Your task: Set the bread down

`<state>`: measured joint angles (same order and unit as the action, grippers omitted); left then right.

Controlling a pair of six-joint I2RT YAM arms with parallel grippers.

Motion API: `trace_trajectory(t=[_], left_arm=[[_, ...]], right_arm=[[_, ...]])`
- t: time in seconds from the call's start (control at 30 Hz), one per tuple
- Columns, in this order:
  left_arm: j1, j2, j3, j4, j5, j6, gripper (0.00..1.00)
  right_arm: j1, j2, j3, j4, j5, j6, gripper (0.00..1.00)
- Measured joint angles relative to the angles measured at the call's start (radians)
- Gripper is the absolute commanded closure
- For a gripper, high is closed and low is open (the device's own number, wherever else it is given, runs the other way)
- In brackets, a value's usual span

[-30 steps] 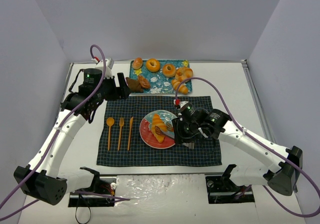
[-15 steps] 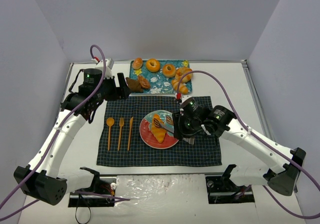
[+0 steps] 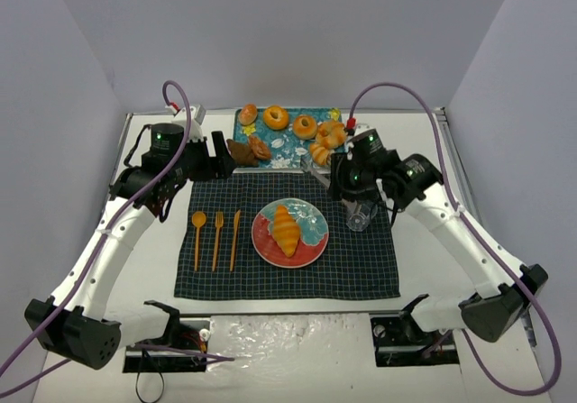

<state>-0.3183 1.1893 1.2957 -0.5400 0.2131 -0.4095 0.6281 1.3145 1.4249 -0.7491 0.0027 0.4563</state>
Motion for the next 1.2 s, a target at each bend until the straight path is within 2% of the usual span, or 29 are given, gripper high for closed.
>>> trace_trajectory(t=[0.23,0.43,0.53,0.8,1.2], left_arm=[[0.000,0.000,0.000,0.000,0.004,0.000,0.27],[0.000,0.000,0.000,0.001,0.008,0.000,0.27],[0.000,0.000,0.000,0.001,0.010,0.000,0.27],[0.000,0.000,0.000,0.004,0.025,-0.004,0.27],[0.000,-0.002,0.019,-0.021,0.022,0.009,0.27]], right_arm=[[-0.188,0.114,0.070,0.065,-0.060,-0.059,0.53],[-0.433,0.234,0.132,0.160,-0.122,-0.065,0.55],[-0.508,0.317,0.195,0.197,-0.110,-0.062,0.55],[-0.550,0.511,0.336,0.268,0.035,-0.071,0.53],[-0.622,0.647,0.264,0.434,0.182,-0.106,0.52]])
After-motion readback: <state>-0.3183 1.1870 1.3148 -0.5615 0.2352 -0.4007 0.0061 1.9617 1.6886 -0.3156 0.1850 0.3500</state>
